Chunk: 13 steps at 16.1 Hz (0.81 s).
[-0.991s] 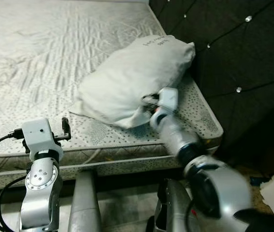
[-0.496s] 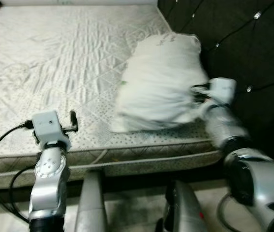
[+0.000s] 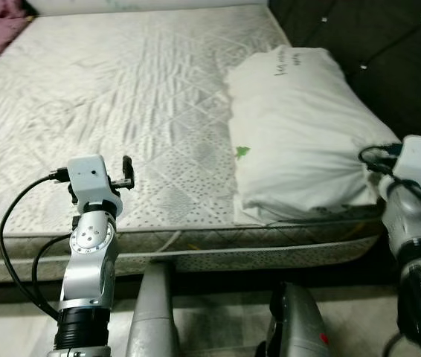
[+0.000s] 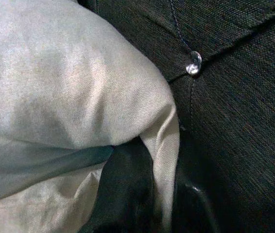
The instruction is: Clean up the room
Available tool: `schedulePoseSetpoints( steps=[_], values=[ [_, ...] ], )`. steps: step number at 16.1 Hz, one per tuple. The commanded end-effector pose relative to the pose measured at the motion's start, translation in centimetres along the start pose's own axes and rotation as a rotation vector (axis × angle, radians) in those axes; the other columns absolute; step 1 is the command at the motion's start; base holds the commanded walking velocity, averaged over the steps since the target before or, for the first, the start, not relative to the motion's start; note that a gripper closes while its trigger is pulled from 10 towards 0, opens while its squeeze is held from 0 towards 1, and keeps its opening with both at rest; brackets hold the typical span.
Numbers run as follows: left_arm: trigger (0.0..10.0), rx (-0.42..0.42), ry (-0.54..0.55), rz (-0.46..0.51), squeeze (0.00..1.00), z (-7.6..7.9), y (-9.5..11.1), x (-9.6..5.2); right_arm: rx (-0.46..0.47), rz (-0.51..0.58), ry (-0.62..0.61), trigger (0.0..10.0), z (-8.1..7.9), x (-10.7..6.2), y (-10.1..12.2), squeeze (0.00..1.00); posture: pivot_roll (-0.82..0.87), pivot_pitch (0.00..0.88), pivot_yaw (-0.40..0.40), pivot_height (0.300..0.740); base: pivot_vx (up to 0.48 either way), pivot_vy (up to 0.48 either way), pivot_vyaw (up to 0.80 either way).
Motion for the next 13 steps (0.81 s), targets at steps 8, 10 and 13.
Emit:
schedulePoseSetpoints(
  steps=[8, 10, 13],
  values=[
    [10.0, 0.016, -0.023, -0.059, 0.0, 0.0, -2.0, -1.2, -0.025, 0.043, -0.084, 0.0, 0.6, -5.0, -2.9, 0.0, 0.01, 0.0, 0.043, 0.556, 0.0, 0.0, 0.0],
    [10.0, 0.017, -0.018, -0.05, 0.0, -0.1, -1.8, -1.0, -0.002, 0.084, -0.007, 0.0, -1.6, -4.4, -1.3, 0.0, 0.02, 0.0, 0.038, 0.556, 0.0, 0.0, 0.0],
    [10.0, 0.012, -0.001, -0.033, 0.0, -0.2, -1.4, -0.7, 0.004, 0.128, 0.083, 0.0, -3.5, -2.3, 1.9, 0.0, 0.03, 0.0, 0.025, 0.556, 0.0, 0.0, 0.0]
  ],
)
Point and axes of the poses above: a point about 5 cm out from each wrist's last joint towards the gripper, its own x axis pointing out of the wrist towards the gripper, its own y axis along the axis of the wrist's last joint, z = x × y, the point moved 2 cm from there along x, pointing out of the wrist towards the gripper, and after that the axes turned 7 degrees about -x, right-handed, at the moved point
